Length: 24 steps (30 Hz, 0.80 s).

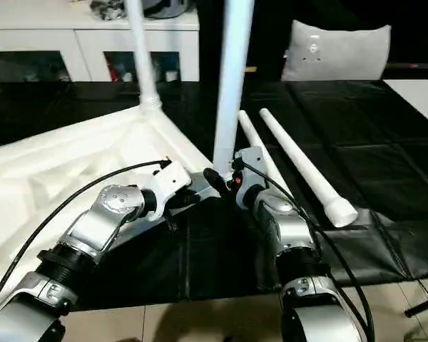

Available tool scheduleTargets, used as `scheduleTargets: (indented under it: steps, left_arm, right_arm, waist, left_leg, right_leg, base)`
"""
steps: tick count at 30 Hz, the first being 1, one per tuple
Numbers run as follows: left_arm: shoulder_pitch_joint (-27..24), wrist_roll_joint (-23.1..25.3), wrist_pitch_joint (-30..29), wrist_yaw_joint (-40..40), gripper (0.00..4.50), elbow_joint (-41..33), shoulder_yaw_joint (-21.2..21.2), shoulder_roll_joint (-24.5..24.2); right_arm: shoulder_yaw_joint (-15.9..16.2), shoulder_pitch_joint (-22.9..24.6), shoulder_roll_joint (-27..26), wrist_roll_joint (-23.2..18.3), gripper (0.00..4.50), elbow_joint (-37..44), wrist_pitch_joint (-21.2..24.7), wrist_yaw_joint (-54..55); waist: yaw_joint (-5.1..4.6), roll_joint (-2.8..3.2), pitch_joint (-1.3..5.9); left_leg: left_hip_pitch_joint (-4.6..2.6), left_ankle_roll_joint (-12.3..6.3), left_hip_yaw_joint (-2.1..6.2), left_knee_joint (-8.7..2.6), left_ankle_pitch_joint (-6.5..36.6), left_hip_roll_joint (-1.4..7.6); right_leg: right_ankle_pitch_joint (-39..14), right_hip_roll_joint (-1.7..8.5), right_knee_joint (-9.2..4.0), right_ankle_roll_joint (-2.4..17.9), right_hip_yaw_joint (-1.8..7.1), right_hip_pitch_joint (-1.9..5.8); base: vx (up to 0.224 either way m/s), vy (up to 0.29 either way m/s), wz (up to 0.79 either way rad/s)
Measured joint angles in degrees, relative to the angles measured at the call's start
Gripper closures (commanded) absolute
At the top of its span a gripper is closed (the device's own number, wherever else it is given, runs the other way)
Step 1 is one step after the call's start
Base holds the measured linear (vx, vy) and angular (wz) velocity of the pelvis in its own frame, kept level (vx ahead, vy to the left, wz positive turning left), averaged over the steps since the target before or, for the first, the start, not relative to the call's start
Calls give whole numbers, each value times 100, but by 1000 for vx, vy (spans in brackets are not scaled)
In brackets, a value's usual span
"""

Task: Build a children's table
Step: Rotate leg to tighten

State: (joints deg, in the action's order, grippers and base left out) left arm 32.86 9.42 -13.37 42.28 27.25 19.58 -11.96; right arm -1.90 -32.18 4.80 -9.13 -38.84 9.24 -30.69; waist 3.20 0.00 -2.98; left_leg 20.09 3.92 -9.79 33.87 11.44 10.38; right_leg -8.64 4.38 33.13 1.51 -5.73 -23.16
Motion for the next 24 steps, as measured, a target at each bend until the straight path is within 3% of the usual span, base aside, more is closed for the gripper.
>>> scheduleTargets:
  steps: [2, 8, 9, 15, 19, 24]
  left_arm:
    - [50, 72, 190, -18, 450, 79, 66, -40]
    - [148, 227, 563, -387, 450, 377, 178, -52]
    - [166, 231, 597, -432, 406, 445, 147, -54]
    - [69, 133, 943, -393, 367, 484, -15, -89]
    - [-172, -167, 976, -299, 352, 188, -231, -199]
    - [-754, -348, 540, -167, 352, -930, -417, -596]
  right_arm:
    - [3, 81, 73, -11, 37, 56, -17, -62]
    - [78, 590, 379, 0, 7, 610, -172, -466]
    - [96, 642, 415, -11, 0, 682, -202, -567]
    - [51, 824, 865, -187, 0, 1141, -488, -1119]
    - [12, 827, 1127, -436, 0, 1450, -283, -1629]
    - [245, 968, 1397, -739, 0, 1790, -61, -2670]
  waist:
    - [25, 0, 0]
    - [50, -4, -2]
    - [35, -4, -2]
    - [14, -5, -4]
    - [26, -4, -3]
    - [10, -3, -3]
  left_leg:
    - [-1, -1, 0, -3, 1, 0]
    - [-1, -1, -1, 0, 0, 0]
    - [0, 0, -2, 0, 0, 0]
    - [7, -1, -3, 0, 0, 1]
    - [22, -6, -3, -4, 5, 4]
    - [44, -18, -7, -4, 9, 13]
  right_leg:
    - [2, 0, 1, 4, 0, -1]
    - [0, 0, 0, -1, 1, 2]
    - [0, 0, -1, -2, 1, 2]
    - [0, 0, -2, -5, 0, -3]
    - [-1, -1, -2, -5, -3, -5]
    - [7, -4, 1, 25, -6, -26]
  base:
    - [0, 0, 0]
    - [0, 0, 0]
    - [0, 0, 0]
    - [0, 0, 0]
    - [0, 0, 0]
    - [0, 0, 0]
